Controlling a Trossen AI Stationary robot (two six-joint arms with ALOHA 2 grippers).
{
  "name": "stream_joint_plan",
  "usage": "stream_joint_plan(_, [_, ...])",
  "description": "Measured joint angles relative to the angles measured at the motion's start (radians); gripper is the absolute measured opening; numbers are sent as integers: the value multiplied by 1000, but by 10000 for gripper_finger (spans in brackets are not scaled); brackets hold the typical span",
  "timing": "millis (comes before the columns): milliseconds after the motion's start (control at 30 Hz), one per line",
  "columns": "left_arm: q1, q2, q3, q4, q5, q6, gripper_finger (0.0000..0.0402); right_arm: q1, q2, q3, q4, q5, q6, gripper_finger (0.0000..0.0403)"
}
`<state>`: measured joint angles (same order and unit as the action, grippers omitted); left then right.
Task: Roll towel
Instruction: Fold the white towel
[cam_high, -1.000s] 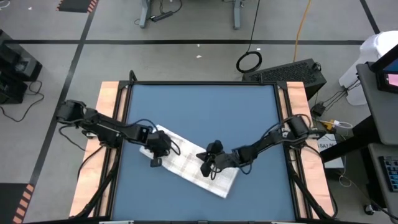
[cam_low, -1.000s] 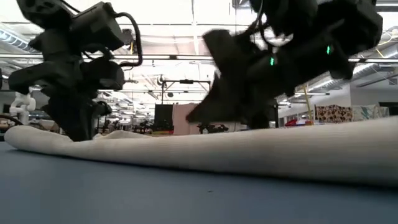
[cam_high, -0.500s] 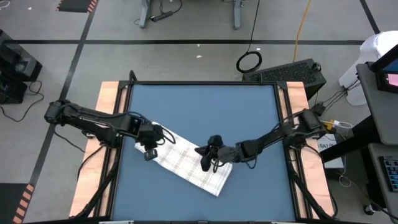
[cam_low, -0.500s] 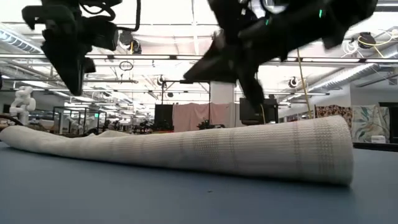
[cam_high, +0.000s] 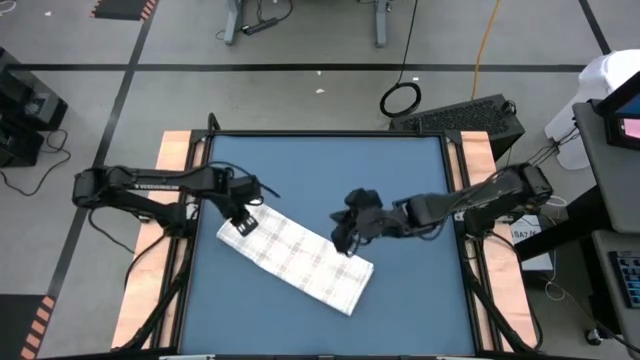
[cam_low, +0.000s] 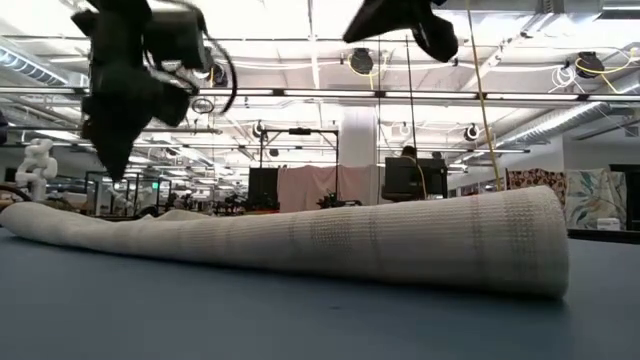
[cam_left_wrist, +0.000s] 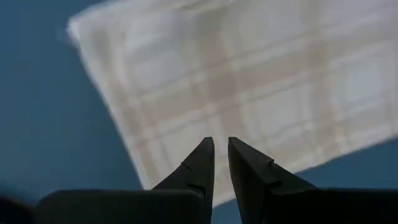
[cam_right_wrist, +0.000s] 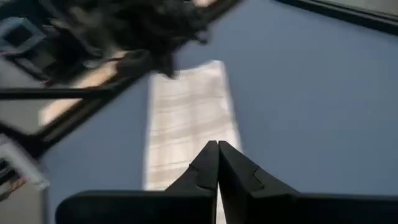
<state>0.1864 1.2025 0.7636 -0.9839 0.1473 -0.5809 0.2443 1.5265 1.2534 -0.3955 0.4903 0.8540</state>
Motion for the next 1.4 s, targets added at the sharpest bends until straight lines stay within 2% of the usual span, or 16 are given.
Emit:
stream_joint_plan(100, [51, 35, -19, 12, 47, -78, 51, -65, 2, 54, -151, -84, 26, 0])
stream_joint_plan(167, [56, 63, -29, 38, 89, -111, 51, -122, 2, 62, -179, -196, -18, 0])
stream_joint_plan(233, [55, 91, -37, 98, 83, -120, 51, -176, 2, 62, -202, -308, -92, 0])
stream_joint_plan(367, [58, 185, -37, 193, -23, -176, 51, -277, 3, 62, -230, -435, -259, 0])
stream_joint_plan(500, [62, 294, -36, 268, -29, -192, 51, -369, 3, 62, -236, -542, -422, 0])
stream_joint_plan(667, [61, 370, -17, 320, -55, -198, 51, -441, 3, 62, -236, -649, -516, 0])
stream_joint_plan(833, [66, 387, 25, 437, -230, -116, 51, -462, 3, 61, -260, -759, -553, 0])
stream_joint_plan(933, [77, 392, 47, 494, -265, -28, 51, -461, 3, 61, -278, -781, -559, 0])
stream_joint_plan(1033, [99, 414, 63, 634, -293, 58, 51, -458, 3, 61, -291, -782, -551, 0])
stream_joint_plan(1200, [135, 453, 116, 863, -267, 226, 51, -455, 3, 61, -293, -778, -469, 0])
stream_joint_plan(1300, [151, 448, 223, 759, -219, 295, 51, -446, 5, 60, -267, -777, -438, 0])
stream_joint_plan(1400, [169, 420, 349, 476, -168, 338, 51, -423, 5, 60, -255, -751, -417, 0])
